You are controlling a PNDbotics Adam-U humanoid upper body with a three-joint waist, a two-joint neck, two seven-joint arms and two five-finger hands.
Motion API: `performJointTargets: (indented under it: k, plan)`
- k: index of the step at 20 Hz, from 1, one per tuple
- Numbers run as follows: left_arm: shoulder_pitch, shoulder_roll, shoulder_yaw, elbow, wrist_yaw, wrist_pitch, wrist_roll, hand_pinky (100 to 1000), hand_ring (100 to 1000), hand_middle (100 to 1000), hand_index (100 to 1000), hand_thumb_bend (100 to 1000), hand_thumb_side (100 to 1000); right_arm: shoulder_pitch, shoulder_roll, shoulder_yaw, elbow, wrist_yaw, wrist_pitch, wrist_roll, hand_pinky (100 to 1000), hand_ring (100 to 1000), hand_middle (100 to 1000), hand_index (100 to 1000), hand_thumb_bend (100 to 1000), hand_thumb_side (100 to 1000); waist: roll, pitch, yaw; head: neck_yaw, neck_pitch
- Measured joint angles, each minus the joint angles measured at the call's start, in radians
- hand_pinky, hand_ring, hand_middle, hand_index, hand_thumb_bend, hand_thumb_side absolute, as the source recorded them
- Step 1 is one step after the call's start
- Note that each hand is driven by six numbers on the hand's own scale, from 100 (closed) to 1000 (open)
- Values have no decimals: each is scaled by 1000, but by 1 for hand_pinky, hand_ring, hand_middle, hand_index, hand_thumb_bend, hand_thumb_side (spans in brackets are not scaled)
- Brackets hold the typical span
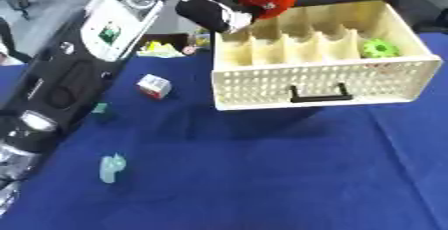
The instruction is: Pick up objects from table and place into drawer.
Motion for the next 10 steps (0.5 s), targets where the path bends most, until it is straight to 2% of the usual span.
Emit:
performJointTargets:
  k: [3, 5, 8, 10]
  plan:
    - [-4, -5, 0, 11, -19, -19, 2, 378, 589, 620, 731, 100, 274, 0, 4, 0, 0, -1, -1, -1, 100, 189, 100, 846, 479, 1000, 6, 1, -1, 5, 0]
    - [-7, -5, 0, 12, -39, -32, 3, 420, 632, 658, 811, 100, 284, 0, 4, 1, 0, -1, -1, -1, 100, 189, 100, 846, 479, 1000, 8, 1, 0, 7, 0]
    - [-7, -5, 0, 19, -98, -35, 5, 482, 698, 708, 881, 100, 287, 0, 6, 1, 0, -4, -3, -3, 100, 189, 100, 846, 479, 1000, 11, 1, 0, 10, 0]
    - [-7, -5, 2, 27, -141, -22, 11, 520, 735, 739, 921, 100, 335, 1, 8, 2, 0, -5, -4, -4, 100, 189, 100, 846, 479, 1000, 12, 1, 0, 12, 0]
